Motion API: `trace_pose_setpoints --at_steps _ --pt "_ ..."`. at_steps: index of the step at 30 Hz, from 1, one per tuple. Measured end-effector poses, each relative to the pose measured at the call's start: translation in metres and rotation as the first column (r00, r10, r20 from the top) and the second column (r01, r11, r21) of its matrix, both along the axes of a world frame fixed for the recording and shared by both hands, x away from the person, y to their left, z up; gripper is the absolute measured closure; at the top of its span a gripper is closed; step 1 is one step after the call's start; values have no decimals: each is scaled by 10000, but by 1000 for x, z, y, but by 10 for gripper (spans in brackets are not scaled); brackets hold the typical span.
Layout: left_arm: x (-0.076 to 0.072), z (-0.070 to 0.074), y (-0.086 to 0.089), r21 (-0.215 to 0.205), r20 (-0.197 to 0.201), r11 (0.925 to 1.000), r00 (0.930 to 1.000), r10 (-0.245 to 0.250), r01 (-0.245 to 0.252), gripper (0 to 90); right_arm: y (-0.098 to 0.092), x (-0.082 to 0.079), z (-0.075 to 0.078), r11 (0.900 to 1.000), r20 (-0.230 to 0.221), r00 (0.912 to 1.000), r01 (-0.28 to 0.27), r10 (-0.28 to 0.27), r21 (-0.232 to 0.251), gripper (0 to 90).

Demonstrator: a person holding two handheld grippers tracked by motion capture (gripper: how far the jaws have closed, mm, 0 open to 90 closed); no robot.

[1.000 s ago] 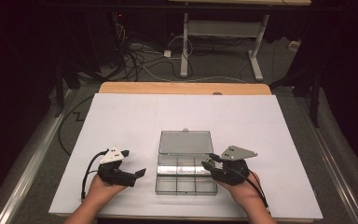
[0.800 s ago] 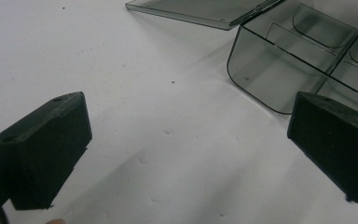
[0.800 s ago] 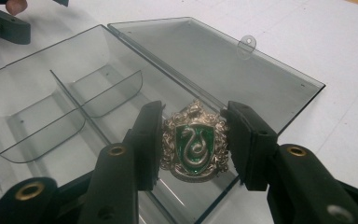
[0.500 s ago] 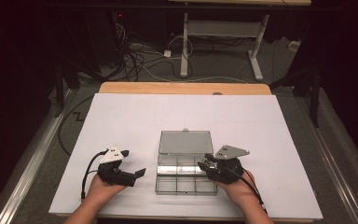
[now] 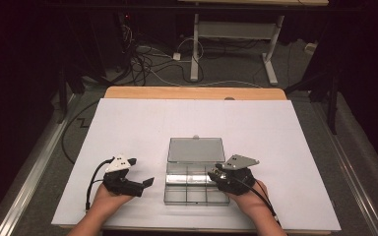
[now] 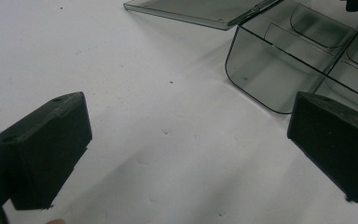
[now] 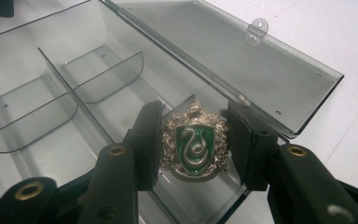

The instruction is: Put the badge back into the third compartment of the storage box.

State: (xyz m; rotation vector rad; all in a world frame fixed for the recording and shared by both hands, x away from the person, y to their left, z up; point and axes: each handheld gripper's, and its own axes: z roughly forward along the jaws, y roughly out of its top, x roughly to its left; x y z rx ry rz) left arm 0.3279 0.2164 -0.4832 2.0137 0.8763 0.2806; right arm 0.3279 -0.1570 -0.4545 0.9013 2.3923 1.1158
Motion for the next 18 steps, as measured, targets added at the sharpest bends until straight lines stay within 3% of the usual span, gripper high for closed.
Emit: trace_pose_setpoints --at_steps 10,18 --pt "0 0 0 6 -3 10000 10000 0 0 0 1 0 -1 9999 18 10000 20 -20 -103 565" --pt "0 0 0 -20 -26 10000 10000 -10 10 0 -11 -4 10 9973 177 9997 171 -184 720 520"
